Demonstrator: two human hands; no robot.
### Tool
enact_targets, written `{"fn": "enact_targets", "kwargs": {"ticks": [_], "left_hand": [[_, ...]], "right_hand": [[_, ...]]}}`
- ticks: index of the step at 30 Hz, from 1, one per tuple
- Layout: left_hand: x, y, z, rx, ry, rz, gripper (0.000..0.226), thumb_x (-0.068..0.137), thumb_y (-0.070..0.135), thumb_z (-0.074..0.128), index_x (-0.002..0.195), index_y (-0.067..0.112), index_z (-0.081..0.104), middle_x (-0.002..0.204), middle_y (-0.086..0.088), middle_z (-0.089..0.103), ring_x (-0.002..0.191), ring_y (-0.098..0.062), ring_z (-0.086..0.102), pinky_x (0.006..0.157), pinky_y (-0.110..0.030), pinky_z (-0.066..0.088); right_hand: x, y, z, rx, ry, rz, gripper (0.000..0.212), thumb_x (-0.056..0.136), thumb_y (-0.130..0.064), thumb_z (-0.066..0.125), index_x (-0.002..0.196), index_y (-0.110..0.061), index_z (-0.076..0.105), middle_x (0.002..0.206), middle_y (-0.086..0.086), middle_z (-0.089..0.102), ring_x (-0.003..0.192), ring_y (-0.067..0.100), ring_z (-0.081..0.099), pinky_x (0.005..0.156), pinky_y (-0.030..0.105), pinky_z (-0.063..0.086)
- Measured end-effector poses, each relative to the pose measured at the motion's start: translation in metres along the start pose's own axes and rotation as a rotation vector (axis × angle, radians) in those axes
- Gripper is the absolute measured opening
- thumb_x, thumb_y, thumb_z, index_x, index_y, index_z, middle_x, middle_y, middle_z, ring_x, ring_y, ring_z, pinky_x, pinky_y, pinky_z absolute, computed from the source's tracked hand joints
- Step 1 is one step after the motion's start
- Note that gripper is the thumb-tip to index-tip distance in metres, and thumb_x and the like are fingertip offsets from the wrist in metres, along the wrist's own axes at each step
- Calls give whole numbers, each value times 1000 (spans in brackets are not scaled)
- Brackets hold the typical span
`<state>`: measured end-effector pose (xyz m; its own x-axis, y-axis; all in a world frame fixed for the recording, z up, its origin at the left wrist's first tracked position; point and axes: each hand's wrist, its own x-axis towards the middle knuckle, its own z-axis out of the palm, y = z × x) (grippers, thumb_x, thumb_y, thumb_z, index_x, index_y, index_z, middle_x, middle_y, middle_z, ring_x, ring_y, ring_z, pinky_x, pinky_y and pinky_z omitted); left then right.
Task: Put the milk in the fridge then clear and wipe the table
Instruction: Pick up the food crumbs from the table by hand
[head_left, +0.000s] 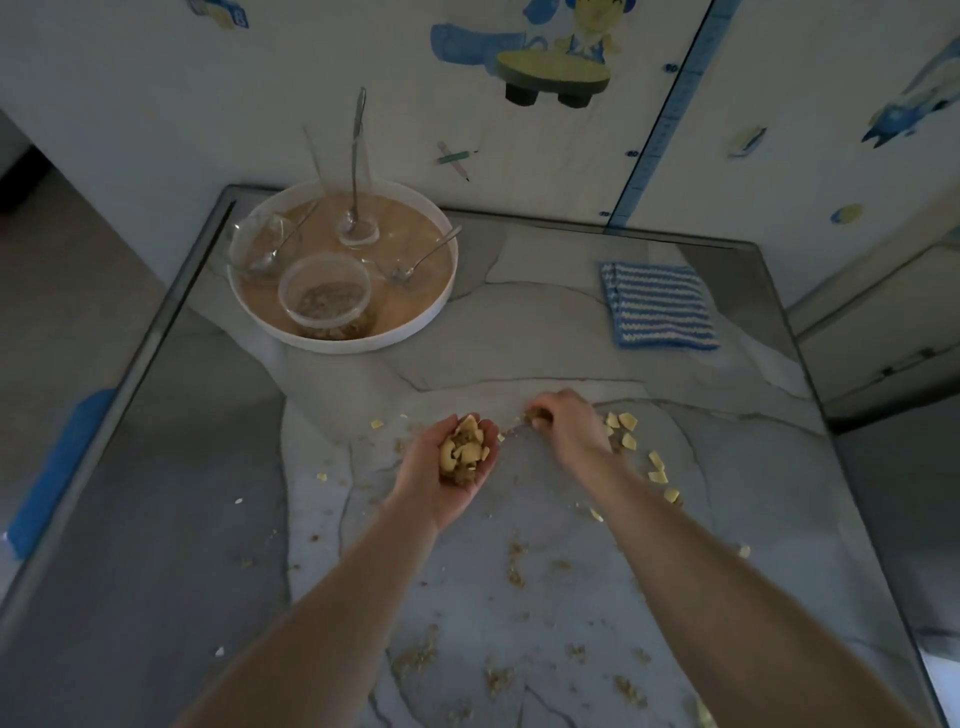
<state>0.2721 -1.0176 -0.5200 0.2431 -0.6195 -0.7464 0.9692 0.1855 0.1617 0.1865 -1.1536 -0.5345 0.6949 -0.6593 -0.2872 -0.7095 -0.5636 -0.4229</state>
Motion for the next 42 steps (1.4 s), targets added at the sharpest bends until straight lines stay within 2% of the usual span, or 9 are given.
{"fn": "enact_targets", "kwargs": {"ticks": [6,11,15,18,21,24,30,34,42], "left_hand": [[5,-17,4,1,37,29,25,93,16,42,80,2,58,61,-11,68,52,-20,68,54,-31,57],[8,-41,15,44,25,19,22,92,17,43,84,4,59,62,-8,70,55,-17,69,51,-23,57],[9,-51,25,-13,8,18,22,91,16,46,80,4,60,60,-8,69,53,-17,68,56,-28,57],[10,-54,28,-17,0,7,24,92,17,45,81,3,60,64,-11,69,54,-19,68,59,-31,57],[11,-56,28,3,5,18,25,93,17,44,81,3,61,66,-10,68,55,-19,68,58,-31,57],[12,-58,28,27,-2,39,26,93,18,42,82,3,60,67,-9,68,55,-18,68,60,-30,57],[13,-65,30,69,-5,52,23,93,19,43,83,6,60,65,-7,69,57,-16,69,58,-27,57],[12,-69,32,90,-1,64,23,93,19,43,82,7,59,65,-8,70,57,-16,69,57,-28,57],[3,-79,34,107,18,30,26,94,20,42,81,5,59,67,-9,68,70,-20,66,70,-32,51]], "right_hand": [[-27,-17,-18,409,170,-20,21,86,-17,58,106,-12,65,108,6,67,101,19,61,85,24,44],[-63,-27,-26,376,14,-242,26,86,-13,59,112,-11,63,110,6,64,100,16,59,80,12,39],[-57,-1,-36,448,139,-169,23,88,-15,57,110,-10,64,110,7,64,94,12,59,75,11,42],[-36,37,-42,292,223,22,27,90,-15,52,115,-8,60,121,12,58,110,23,55,90,26,40],[-26,65,-37,3,-4,77,47,91,-25,51,135,-12,40,146,13,33,135,30,28,109,32,25],[-29,72,-26,-65,-114,58,51,91,-27,50,139,-20,35,153,7,21,141,26,15,112,33,22],[-40,74,-16,1,19,-19,28,91,-14,48,116,-12,60,118,11,51,114,25,41,85,26,37],[-39,71,-20,8,0,7,26,90,-9,47,111,-8,62,114,15,53,109,30,47,84,27,36],[-69,37,-46,650,175,147,11,83,-9,60,92,-9,68,83,3,64,80,14,58,69,19,42]]}}
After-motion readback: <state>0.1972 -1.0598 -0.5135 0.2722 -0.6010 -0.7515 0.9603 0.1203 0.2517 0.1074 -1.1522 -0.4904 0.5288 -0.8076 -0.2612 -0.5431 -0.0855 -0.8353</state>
